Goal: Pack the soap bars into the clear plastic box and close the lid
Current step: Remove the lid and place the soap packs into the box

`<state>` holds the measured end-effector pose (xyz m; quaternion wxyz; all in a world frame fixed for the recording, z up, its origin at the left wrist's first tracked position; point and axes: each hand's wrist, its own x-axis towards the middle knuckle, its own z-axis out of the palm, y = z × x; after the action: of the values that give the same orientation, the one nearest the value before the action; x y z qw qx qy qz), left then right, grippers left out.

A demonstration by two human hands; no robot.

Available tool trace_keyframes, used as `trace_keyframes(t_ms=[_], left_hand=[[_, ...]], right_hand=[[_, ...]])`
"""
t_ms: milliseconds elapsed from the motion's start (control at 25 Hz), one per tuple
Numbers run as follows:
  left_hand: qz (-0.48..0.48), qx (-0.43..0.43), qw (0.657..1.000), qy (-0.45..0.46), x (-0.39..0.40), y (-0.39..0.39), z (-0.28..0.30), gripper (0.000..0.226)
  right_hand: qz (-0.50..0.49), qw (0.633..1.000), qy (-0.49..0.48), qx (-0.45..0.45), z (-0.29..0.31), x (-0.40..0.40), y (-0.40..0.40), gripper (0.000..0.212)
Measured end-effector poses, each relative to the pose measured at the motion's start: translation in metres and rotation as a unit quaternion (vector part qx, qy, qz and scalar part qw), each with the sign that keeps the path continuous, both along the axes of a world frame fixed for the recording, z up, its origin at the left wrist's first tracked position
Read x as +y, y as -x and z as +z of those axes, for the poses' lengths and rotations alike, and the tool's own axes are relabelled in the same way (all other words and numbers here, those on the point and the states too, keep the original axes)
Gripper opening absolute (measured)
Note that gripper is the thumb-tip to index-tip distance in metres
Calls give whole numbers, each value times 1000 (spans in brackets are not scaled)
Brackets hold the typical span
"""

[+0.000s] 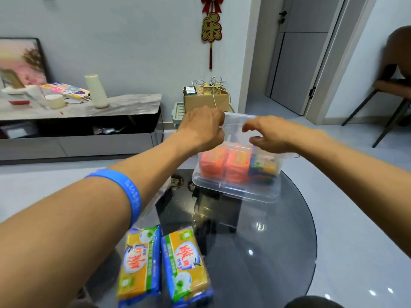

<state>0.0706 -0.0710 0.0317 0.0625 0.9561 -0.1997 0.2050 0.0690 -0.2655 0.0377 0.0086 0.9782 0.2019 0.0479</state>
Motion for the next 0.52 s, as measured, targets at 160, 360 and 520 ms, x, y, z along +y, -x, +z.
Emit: trace_keyframes(t_ms=[160, 360, 520], left_hand=[[-23, 41, 998, 29, 45, 72, -15, 21], [97, 188, 952, -220, 104, 141, -62, 36], [184, 275, 913, -240, 114, 168, -92, 49]], right_hand=[[94, 982, -131, -100, -15, 29, 70, 33], [165, 966, -37, 193, -74, 89, 144, 74], [-50, 955, -82, 279, -100, 129, 167, 94]])
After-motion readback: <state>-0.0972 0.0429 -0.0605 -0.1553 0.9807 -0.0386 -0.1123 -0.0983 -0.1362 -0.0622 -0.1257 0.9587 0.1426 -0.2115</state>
